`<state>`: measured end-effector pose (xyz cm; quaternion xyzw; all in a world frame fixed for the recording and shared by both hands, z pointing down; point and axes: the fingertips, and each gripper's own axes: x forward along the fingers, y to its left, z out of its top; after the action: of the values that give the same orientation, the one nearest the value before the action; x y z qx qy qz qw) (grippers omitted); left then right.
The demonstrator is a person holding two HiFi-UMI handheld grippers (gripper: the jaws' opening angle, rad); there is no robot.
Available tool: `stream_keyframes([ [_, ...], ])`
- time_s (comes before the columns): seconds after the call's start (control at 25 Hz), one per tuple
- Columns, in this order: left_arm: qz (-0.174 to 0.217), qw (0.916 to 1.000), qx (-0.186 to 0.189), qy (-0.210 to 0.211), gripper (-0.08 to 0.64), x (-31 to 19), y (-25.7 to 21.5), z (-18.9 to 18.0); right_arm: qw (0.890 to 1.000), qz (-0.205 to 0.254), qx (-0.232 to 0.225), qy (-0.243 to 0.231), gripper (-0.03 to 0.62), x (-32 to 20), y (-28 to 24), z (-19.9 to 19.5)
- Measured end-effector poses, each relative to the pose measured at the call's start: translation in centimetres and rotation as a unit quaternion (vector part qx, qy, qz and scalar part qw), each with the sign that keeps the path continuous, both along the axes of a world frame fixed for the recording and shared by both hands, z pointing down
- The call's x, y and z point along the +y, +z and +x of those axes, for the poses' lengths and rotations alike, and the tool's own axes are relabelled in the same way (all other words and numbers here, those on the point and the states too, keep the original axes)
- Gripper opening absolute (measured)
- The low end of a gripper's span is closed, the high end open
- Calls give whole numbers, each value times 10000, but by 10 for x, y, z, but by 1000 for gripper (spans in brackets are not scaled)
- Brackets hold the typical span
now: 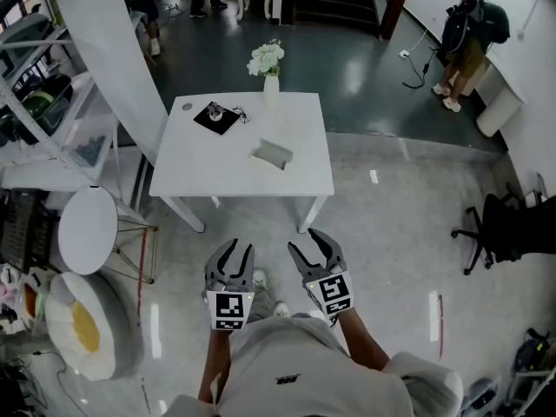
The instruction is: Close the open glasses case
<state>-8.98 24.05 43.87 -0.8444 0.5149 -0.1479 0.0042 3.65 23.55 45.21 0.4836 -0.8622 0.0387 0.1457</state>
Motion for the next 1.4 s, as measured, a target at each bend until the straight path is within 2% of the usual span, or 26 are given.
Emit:
stream_keyframes([
  [0.56, -75, 9993, 34, 378, 140, -108, 8, -8, 9991, -76, 56, 412, 222, -98, 6, -7],
  [0.76, -82, 9988, 54, 480, 140, -137, 6, -8, 9983, -146, 188, 531, 218, -123, 8, -4],
  [1.4, -127, 9938, 128, 1098, 140, -220, 20, -15, 9926, -68, 72, 1211, 218, -192, 9, -13],
])
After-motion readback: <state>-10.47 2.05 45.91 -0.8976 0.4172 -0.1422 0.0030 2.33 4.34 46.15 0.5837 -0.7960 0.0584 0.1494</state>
